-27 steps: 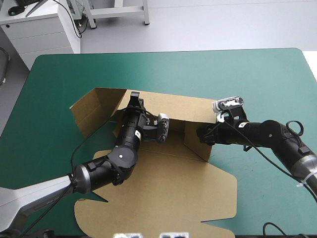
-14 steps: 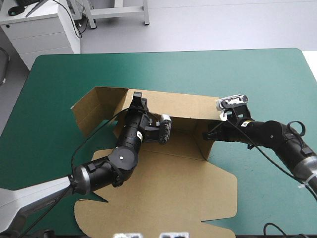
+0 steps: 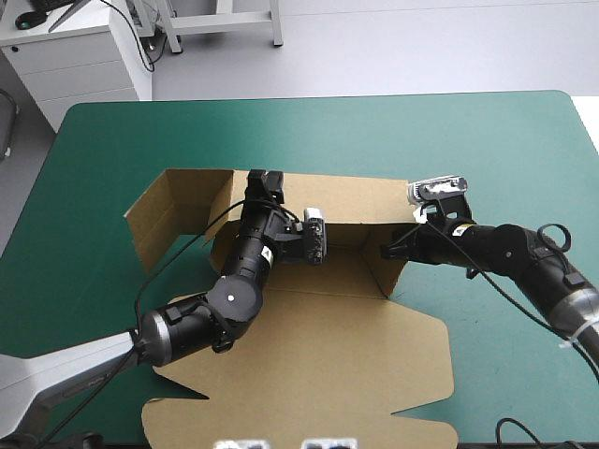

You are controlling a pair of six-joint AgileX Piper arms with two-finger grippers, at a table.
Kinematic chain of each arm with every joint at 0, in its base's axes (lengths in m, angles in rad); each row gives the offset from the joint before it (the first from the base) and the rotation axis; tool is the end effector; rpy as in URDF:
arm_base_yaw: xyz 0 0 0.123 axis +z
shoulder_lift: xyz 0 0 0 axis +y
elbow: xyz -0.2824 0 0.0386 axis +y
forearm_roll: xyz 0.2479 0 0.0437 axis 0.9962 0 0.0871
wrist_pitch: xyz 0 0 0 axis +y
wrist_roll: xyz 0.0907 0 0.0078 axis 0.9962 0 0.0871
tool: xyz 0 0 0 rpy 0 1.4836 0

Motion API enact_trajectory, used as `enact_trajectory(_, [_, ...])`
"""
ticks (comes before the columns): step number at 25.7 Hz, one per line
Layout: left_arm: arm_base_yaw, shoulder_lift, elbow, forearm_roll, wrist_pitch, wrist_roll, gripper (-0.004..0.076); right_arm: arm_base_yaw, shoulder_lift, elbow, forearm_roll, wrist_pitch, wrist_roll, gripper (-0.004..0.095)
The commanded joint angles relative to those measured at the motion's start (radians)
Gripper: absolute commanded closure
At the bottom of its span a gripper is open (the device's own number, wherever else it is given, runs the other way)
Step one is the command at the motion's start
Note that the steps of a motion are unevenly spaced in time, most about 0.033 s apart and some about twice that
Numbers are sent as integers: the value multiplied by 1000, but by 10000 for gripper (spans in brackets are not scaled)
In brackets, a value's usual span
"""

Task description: Fold the box

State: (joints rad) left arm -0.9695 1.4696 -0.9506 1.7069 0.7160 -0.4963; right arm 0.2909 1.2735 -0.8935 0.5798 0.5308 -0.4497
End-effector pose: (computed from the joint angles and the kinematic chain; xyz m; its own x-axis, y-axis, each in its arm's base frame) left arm 0.2257 -0.2241 0.3015 0.2083 0.9724 -0.1052 0.2523 0.0505 0.9663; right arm 0.2462 0.1001 0.2933 -0.6814 -0.1395 -0.7185 -0.4271 0.8730 0.2356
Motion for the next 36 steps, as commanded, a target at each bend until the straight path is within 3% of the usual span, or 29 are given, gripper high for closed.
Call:
enact_trajectory(1, [-3,-30,-31,125,33,-37,344,-4,14,-67,-16,-39,45,918])
enact_trajectory(9, [-107,-30,-33,125,58,-32,344,-4,119,-217,-182,-39,177,919])
enact_trajectory(21, [-200,-30,-33,125,268,-32,353,-10,197,-315,-293,-16,278,922])
enact_trajectory(25, [-222,-30,-35,125,341,-32,463,-14,216,-319,-352,-8,360,922])
enact_trajectory(27, [-259,-30,-36,125,383,-32,573,-29,226,-319,-362,4,381,922])
enact_trajectory(28, [-283,-30,-36,123,405,-32,671,-41,228,-319,-360,21,381,922])
enact_trajectory(29, [-290,-30,-36,117,405,-32,725,-46,228,-319,-362,25,381,922])
enact_trajectory(33, [-299,-60,-70,-31,339,-28,726,-59,228,-319,-373,83,381,922])
enact_trajectory(36, [-201,-170,-150,-405,112,135,726,-59,228,-319,-392,112,381,922])
